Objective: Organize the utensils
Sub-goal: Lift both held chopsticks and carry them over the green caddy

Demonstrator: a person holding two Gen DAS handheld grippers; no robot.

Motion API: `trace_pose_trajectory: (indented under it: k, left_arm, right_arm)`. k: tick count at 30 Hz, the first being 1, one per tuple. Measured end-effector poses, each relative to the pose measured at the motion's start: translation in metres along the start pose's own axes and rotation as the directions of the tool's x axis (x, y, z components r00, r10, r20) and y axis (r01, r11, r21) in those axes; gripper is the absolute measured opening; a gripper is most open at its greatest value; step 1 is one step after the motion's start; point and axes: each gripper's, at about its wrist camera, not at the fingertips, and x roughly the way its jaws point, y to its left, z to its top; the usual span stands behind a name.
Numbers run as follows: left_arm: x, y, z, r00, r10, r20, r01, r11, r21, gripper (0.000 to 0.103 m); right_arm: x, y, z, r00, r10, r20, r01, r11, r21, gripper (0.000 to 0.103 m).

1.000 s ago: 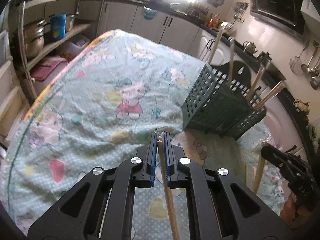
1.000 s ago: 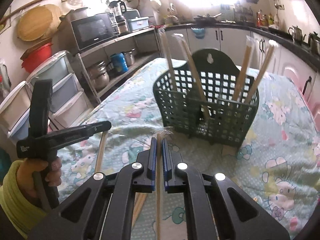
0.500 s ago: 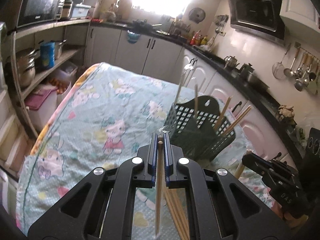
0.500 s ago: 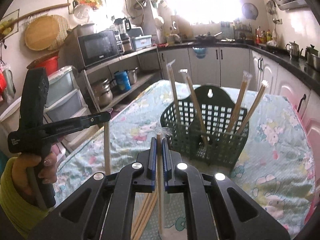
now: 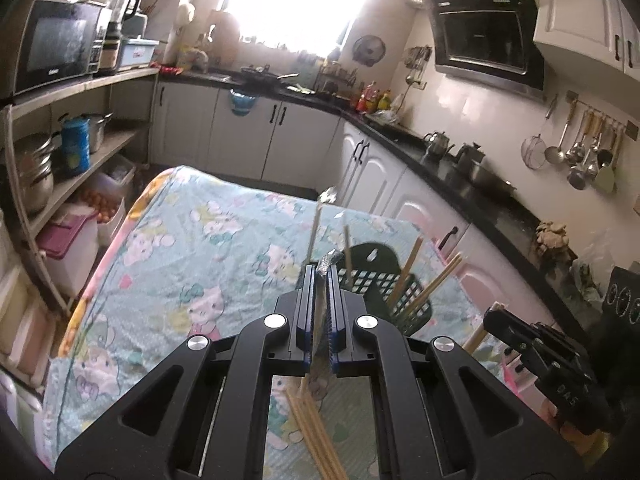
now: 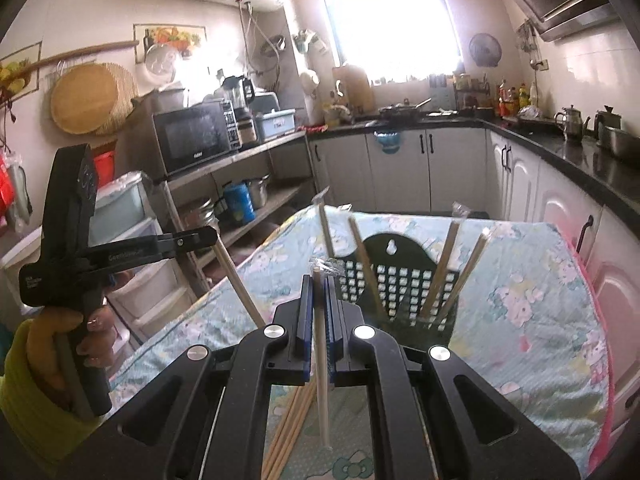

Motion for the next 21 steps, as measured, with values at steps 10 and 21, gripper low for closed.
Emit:
trace_pose_trajectory:
  k: [10, 21]
  left_arm:
    - [-0.009, -0.032, 0.041, 0.995, -0.076, 0.063, 0.073, 0.996, 0.046, 0.001]
    - [-0.001, -0.051, 0.08, 0.989, -0.058, 0.134, 0.046, 0.995, 0.085, 0.001]
  right_arm:
    - [-0.012, -0.019, 0.027, 0.997, -0.041, 0.067, 0.041, 0.999, 0.007, 0.006]
    - [-0.018, -0.042, 0.055, 0.988, -0.085, 0.129, 0.081, 0.996, 0.035, 0.006]
